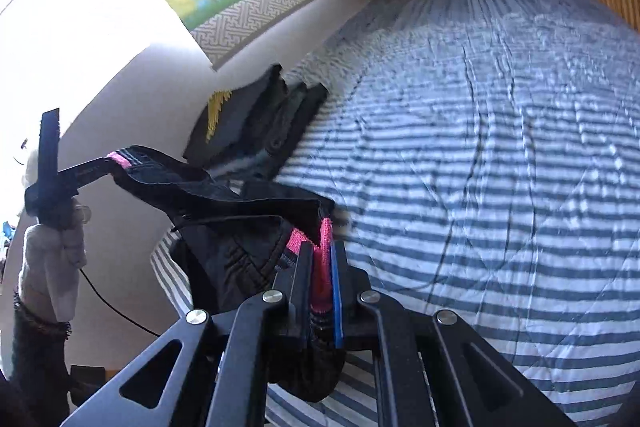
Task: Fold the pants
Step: 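Lift the pants by the waistband with both grippers and shake them out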
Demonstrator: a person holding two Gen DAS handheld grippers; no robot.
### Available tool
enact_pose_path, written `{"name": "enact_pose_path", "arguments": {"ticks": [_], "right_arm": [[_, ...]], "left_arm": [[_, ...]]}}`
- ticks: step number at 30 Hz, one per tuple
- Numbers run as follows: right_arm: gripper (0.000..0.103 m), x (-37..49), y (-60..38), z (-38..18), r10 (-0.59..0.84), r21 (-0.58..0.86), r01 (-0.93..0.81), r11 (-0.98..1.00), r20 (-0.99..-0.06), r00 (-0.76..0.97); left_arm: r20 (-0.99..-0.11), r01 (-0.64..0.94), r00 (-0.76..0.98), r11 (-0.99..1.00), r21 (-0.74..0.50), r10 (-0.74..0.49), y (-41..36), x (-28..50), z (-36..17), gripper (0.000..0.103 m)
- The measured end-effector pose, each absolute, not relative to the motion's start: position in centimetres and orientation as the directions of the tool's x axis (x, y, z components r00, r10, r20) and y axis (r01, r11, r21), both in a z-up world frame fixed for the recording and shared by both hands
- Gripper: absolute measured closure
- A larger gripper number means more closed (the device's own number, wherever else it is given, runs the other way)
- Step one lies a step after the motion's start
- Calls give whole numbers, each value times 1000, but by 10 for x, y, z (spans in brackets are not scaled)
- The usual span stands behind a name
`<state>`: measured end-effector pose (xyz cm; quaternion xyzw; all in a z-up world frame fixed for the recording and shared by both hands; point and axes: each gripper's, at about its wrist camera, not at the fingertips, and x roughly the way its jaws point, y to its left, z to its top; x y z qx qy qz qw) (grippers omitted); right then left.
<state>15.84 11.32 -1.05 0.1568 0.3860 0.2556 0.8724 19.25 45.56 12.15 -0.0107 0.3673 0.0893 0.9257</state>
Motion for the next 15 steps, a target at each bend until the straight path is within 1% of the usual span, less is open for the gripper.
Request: {"name": "enact_pose_path", "arguments": {"ticks": [4,8,11,15], "right_arm": [[96,135,131,72,597,427,-422,800,-498,629],[96,110,150,136,640,378,-517,768,-418,645],[96,100,162,175,661,348,-562,750,-384,644],[96,94,168,224,659,298,-587,753,-343,670]], "left_arm": [[-582,-218,794,976,-7,174,474,167,200,96],[-467,-269,851,963,9,242,478,139,284,96],[-402,-294,875,956,2,270,480,130,343,96],[-343,-322,887,946,19,309,471,128,406,96]]}}
